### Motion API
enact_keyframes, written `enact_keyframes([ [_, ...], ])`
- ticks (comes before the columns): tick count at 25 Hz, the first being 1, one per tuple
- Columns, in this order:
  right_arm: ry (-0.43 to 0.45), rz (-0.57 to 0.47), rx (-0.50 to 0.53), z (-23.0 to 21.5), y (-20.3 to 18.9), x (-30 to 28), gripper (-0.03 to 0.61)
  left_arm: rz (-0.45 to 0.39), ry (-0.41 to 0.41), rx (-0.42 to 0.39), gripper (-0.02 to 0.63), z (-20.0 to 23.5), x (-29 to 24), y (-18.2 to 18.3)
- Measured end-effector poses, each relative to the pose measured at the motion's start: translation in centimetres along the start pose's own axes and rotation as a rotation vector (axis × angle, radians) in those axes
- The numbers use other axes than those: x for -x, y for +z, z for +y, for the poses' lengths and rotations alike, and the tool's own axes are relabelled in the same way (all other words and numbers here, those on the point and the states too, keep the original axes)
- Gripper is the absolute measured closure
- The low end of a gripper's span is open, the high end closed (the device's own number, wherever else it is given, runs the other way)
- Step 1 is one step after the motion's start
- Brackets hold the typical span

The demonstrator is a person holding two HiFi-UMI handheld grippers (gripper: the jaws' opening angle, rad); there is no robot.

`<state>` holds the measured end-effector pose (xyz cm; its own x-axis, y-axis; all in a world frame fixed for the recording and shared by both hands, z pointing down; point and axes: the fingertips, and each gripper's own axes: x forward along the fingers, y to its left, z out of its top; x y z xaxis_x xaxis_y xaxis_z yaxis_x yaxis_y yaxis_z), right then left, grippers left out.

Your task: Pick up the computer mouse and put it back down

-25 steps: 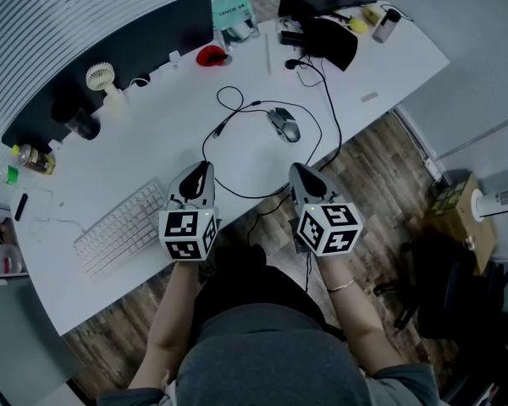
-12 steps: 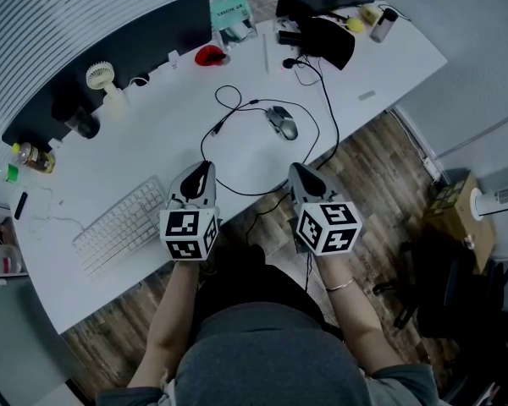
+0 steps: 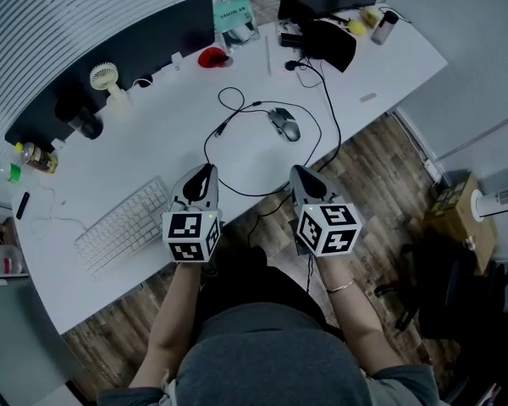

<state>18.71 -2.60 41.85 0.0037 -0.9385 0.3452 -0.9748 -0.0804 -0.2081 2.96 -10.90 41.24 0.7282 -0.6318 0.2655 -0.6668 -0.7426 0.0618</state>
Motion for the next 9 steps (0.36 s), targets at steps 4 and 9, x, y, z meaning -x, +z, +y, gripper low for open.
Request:
enact_keyframes([
  [4, -0.007, 0.010, 0.005, 0.31, -0.23, -0.14, 0.577, 0.000, -0.006, 0.001, 0.578, 0.26, 0.09, -0.04],
  [9, -0.015, 0.016, 0.001, 0.72, -0.49, -0.75, 0.577, 0.002, -0.014, 0.002, 0.578, 0.94, 0.13, -0.17],
])
